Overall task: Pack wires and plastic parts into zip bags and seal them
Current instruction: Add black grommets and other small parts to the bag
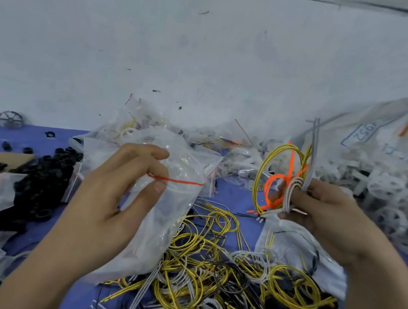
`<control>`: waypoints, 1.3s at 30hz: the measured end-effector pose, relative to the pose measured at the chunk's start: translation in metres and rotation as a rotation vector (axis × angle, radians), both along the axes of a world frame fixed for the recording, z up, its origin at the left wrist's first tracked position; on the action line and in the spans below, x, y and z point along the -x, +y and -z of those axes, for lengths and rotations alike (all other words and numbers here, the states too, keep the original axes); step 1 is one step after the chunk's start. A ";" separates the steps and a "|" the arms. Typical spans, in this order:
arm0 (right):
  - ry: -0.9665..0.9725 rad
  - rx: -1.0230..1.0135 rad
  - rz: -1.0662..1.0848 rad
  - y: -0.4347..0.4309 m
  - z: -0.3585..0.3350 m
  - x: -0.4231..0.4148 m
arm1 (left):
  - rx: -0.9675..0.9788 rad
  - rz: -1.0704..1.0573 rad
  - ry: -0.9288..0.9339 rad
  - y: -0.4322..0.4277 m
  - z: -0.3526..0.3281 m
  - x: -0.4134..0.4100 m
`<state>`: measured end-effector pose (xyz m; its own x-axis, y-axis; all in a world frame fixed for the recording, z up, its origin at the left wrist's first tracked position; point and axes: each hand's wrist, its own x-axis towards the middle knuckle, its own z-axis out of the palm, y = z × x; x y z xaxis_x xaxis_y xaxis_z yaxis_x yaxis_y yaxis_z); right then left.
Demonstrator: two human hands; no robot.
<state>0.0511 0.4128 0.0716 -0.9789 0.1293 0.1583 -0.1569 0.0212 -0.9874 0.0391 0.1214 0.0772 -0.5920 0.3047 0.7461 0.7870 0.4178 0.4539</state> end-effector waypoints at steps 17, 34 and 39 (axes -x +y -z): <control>-0.040 -0.208 -0.124 -0.019 0.004 0.004 | 0.045 0.041 0.002 0.004 0.000 -0.004; -0.535 -1.323 -0.272 -0.053 0.069 0.051 | -0.056 0.001 -0.045 -0.013 0.001 0.007; -0.537 -1.380 -0.261 -0.058 0.071 0.053 | -0.040 -0.008 -0.050 -0.011 0.001 0.004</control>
<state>-0.0014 0.3549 0.0004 -0.9295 -0.0003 -0.3687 0.0612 0.9860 -0.1552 0.0349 0.1105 0.0765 -0.6315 0.2706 0.7266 0.7594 0.4051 0.5092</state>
